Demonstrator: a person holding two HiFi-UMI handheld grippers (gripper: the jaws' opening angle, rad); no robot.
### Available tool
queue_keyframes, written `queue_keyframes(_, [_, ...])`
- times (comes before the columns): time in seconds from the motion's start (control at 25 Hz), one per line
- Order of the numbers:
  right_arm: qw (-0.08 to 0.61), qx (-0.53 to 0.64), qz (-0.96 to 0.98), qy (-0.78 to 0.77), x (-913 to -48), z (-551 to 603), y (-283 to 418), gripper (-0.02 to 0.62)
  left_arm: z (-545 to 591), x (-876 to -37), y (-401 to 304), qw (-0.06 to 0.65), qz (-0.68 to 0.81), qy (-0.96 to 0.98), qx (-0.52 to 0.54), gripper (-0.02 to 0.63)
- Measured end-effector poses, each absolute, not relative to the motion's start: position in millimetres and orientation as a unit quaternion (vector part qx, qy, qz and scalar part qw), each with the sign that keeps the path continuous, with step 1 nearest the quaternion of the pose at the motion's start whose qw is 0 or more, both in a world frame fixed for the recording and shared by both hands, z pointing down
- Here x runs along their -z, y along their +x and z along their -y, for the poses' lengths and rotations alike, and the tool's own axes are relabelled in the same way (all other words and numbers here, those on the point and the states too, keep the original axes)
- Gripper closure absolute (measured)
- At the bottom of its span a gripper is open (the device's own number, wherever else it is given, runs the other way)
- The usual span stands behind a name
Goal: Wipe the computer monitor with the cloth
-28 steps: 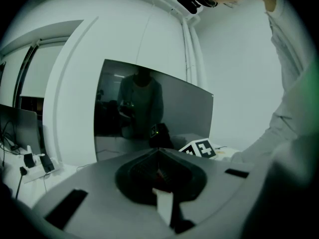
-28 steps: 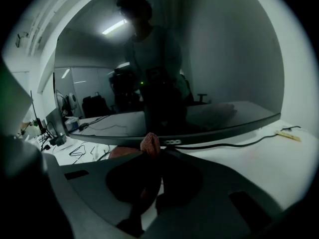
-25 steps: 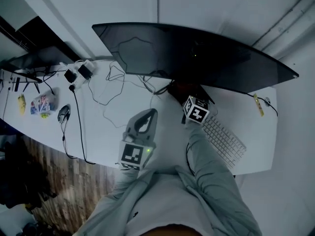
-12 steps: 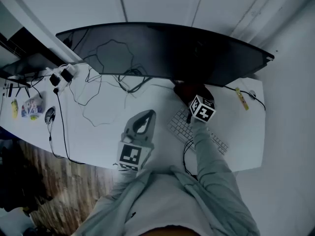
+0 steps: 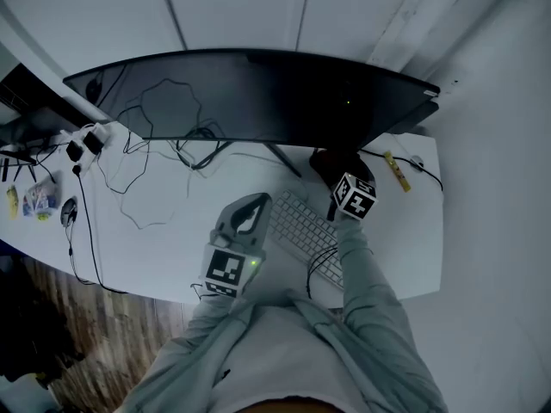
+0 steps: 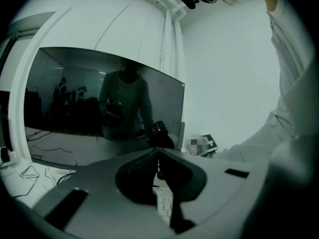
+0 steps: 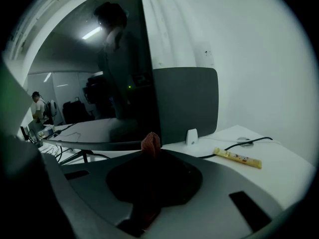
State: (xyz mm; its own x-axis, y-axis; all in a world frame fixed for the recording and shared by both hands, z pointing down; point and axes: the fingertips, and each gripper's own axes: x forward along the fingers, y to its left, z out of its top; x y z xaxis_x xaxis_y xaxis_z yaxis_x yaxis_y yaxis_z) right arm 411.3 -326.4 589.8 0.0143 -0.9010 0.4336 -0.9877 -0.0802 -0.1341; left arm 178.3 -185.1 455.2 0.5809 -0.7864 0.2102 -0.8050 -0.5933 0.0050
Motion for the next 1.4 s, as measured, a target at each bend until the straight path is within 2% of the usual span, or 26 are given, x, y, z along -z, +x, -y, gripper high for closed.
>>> queue_keyframes(0.24, [0.12,-0.177,0.665,0.716,-581.4,325.7,439.7,0.554,191.8,-453.6,196.1,0.048,0.436,0.894,-0.095,0.584])
queue_keyframes(0.68, [0.113,-0.131,0.695,0.698,-551.2,331.0,439.1,0.555,187.5,-444.2,185.7,0.037,0.446,0.89,-0.093,0.584])
queue_keyframes(1.4, [0.095,0.026,0.738,0.668,-409.0,324.9,438.3,0.557,159.5,-413.1,190.9,0.015,0.439,0.896,-0.066,0.584])
